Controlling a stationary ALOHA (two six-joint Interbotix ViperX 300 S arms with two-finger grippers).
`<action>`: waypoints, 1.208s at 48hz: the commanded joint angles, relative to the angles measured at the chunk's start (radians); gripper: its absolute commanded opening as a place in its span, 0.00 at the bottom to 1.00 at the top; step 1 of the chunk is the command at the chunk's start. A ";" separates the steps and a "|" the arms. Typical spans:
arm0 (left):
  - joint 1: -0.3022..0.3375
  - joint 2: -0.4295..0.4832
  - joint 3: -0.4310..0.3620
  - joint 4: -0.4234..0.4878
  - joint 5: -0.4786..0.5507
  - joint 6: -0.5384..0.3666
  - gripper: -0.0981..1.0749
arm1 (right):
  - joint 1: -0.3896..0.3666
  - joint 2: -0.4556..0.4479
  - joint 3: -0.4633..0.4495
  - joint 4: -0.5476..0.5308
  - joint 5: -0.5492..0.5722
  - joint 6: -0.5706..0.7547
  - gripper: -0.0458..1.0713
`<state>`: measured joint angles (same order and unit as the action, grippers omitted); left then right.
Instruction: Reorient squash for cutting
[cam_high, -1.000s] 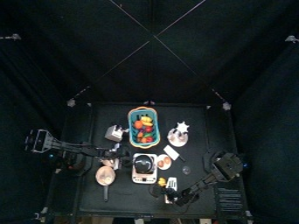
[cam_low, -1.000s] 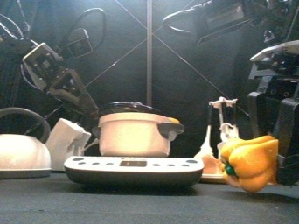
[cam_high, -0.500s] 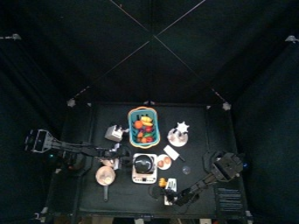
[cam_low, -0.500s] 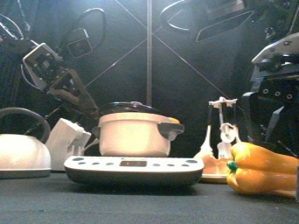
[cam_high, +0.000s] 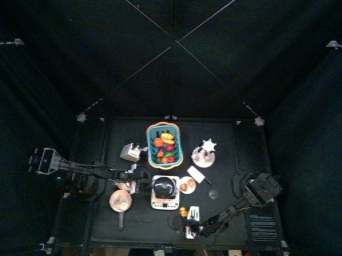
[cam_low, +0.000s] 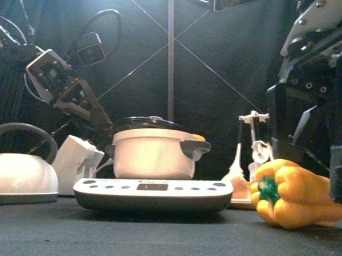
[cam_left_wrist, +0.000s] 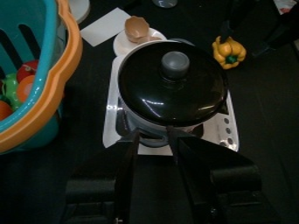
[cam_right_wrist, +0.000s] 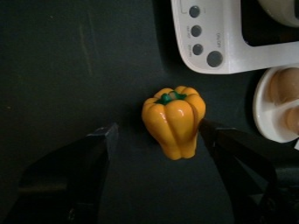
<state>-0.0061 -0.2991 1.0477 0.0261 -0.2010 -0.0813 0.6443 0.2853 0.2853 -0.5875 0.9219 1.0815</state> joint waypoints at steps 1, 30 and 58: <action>0.002 -0.006 -0.012 0.000 -0.011 0.000 0.72 | 0.006 -0.035 -0.032 0.000 0.003 -0.002 0.97; 0.002 -0.006 -0.012 0.000 -0.009 -0.002 0.72 | 0.003 -0.138 0.054 0.012 0.110 0.012 0.97; 0.002 -0.057 -0.008 0.000 -0.009 -0.002 0.72 | -0.095 -0.368 0.316 -0.178 -0.058 0.219 0.97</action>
<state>-0.0061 -0.3421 1.0508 0.0261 -0.2010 -0.0813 0.5553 -0.0046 0.5599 -0.7026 0.9066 1.2226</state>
